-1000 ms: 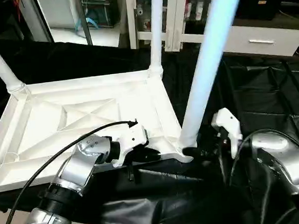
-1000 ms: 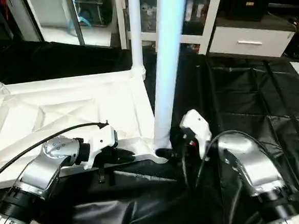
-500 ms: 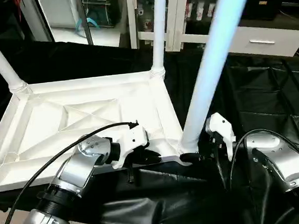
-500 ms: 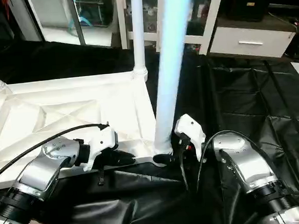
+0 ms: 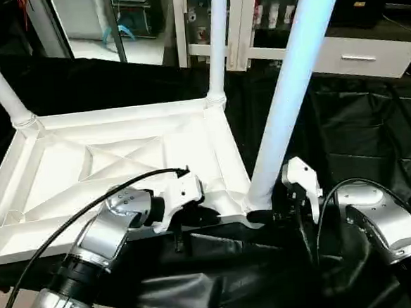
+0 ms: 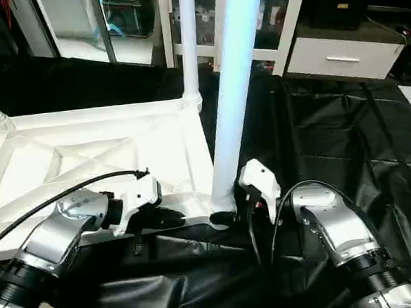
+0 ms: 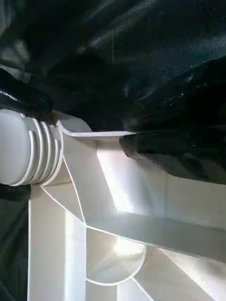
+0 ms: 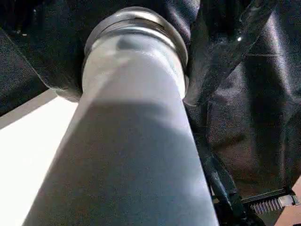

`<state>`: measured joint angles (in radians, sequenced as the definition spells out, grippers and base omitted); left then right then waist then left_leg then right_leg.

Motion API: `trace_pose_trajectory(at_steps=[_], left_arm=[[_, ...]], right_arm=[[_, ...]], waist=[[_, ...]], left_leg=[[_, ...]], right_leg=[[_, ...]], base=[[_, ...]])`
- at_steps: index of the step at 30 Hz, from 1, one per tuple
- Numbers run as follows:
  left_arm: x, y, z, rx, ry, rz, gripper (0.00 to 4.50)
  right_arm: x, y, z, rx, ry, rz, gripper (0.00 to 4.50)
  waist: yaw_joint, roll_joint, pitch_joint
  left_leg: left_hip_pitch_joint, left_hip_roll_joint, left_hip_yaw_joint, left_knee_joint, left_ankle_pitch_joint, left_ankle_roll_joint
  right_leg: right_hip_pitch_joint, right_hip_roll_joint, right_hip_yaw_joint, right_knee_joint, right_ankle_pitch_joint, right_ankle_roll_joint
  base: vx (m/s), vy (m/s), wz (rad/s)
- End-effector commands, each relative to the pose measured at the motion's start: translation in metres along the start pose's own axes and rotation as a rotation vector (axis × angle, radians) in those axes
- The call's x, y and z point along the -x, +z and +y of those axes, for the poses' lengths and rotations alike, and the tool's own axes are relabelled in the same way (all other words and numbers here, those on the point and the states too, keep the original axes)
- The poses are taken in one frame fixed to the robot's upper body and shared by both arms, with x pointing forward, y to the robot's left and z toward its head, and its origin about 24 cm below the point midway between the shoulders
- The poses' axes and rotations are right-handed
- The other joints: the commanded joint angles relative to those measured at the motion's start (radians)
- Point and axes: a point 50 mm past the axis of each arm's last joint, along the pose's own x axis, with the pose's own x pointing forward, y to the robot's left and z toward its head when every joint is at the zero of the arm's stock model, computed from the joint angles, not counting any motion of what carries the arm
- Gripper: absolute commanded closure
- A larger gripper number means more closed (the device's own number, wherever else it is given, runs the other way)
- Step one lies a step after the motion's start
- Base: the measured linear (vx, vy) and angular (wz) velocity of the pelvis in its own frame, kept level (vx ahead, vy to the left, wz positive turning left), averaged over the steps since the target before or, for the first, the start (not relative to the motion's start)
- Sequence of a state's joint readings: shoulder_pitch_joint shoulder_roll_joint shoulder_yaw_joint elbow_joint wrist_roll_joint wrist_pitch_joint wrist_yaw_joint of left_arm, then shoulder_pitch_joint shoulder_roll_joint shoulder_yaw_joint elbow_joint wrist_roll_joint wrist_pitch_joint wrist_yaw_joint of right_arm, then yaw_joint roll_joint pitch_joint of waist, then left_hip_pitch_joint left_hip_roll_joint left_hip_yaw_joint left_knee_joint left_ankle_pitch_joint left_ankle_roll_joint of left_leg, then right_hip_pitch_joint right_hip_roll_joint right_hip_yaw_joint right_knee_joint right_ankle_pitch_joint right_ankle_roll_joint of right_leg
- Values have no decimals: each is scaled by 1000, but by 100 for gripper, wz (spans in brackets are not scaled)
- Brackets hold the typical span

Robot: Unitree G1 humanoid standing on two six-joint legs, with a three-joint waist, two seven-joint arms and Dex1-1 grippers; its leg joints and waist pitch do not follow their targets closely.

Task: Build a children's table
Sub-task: Rotate leg to tighten

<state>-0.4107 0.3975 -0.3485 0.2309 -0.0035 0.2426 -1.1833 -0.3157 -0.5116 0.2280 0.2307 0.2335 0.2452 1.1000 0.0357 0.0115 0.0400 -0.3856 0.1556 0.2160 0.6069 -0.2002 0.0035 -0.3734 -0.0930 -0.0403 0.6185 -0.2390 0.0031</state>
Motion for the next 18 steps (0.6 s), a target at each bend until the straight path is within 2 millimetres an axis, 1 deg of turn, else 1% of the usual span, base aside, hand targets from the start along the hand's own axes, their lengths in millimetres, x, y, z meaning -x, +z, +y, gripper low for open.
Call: trace_pose_trajectory(at_steps=[1, 3, 5, 6, 7, 9, 10, 11, 12, 13, 14, 15, 16, 18], left_arm=[[-5, -7, -8, 17, -47, 35, 450], [-5, -7, -8, 20, -43, 36, 450], [-7, -8, -5, 26, -13, 39, 450], [-7, -8, -4, 26, -10, 40, 450], [-10, -9, 1, 28, 33, 47, 450], [-12, -8, 5, 32, 67, 48, 450], [-18, -4, 14, 38, 129, 33, 450], [-20, -3, 17, 41, 151, 26, 450], [-20, -3, 17, 41, 151, 26, 450], [-26, 1, 24, 40, 193, 23, 450], [-28, 2, 27, 40, 211, 23, 450], [-30, 4, 30, 42, 225, 23, 450], [-32, 5, 33, 41, 240, 26, 450], [-36, 9, 39, 41, 285, 36, 450]], right_arm=[[0, 1, 0, -10, 10, -7, 175], [-2, 0, -1, -11, -14, -12, 175], [-9, -4, -8, -8, -142, -8, 175], [-10, -4, -8, -9, -154, -8, 175], [-18, -9, -14, -30, -278, -7, 175], [-23, -11, -15, -51, -336, -16, 176], [-37, -13, -16, -103, -451, -36, 176], [-42, -13, -16, -119, -494, -41, 176], [-42, -13, -16, -119, -494, -41, 176], [-53, -14, -18, -171, -601, -48, 176], [-56, -14, -19, -194, -639, -49, 176], [-60, -14, -20, -219, -685, -49, 176], [-65, -15, -21, -253, -729, -49, 177], [-69, -16, -26, -289, -879, -28, 177]], waist=[[2, -12, -58], [2, -13, -58], [0, -13, -57], [-3, -15, -54], [-9, -19, -50], [-13, -16, -45], [-21, -18, -41], [-25, -17, -38], [-29, -17, -36], [-36, -18, -36], [-39, -17, -34], [-41, -15, -37], [-45, -15, -38], [-49, -11, -41]], left_leg=[[26, 84, -42, -65, -66, 110], [26, 83, -41, -65, -67, 108], [25, 83, -41, -66, -79, 101], [25, 82, -42, -68, -98, 88], [24, 81, -42, -72, -134, 67], [28, 80, -44, -77, -193, 35], [30, 81, -50, -86, -278, -22], [34, 80, -50, -90, -308, -42], [42, 80, -56, -94, -373, -74], [41, 80, -62, -96, -411, -92], [43, 79, -61, -99, -429, -101], [47, 77, -66, -98, -459, -117], [42, 78, -69, -103, -454, -120], [42, 77, -69, -107, -447, -127]], right_leg=[[34, -66, 38, -48, 104, -304], [34, -66, 38, -48, 103, -304], [32, -67, 39, -50, 83, -302], [30, -67, 39, -54, 50, -298], [27, -66, 41, -61, -9, -290], [22, -66, 42, -71, -102, -274], [20, -66, 42, -80, -232, -240], [14, -64, 42, -84, -271, -228], [7, -65, 42, -89, -336, -206], [7, -66, 43, -92, -365, -190], [3, -65, 43, -94, -378, -183], [0, -67, 43, -97, -398, -172], [4, -67, 43, -96, -373, -166], [3, -64, 41, -93, -319, -172]], base=[[0, 0, 0], [0, 0, 0], [0, 0, 0], [0, 0, 0], [0, 0, 0], [0, 0, 0], [-50, -1, -5], [-50, -1, -5], [0, 0, 0], [0, 0, 0], [0, 0, 0], [0, 0, 0], [0, 0, 0], [0, 0, 0]])
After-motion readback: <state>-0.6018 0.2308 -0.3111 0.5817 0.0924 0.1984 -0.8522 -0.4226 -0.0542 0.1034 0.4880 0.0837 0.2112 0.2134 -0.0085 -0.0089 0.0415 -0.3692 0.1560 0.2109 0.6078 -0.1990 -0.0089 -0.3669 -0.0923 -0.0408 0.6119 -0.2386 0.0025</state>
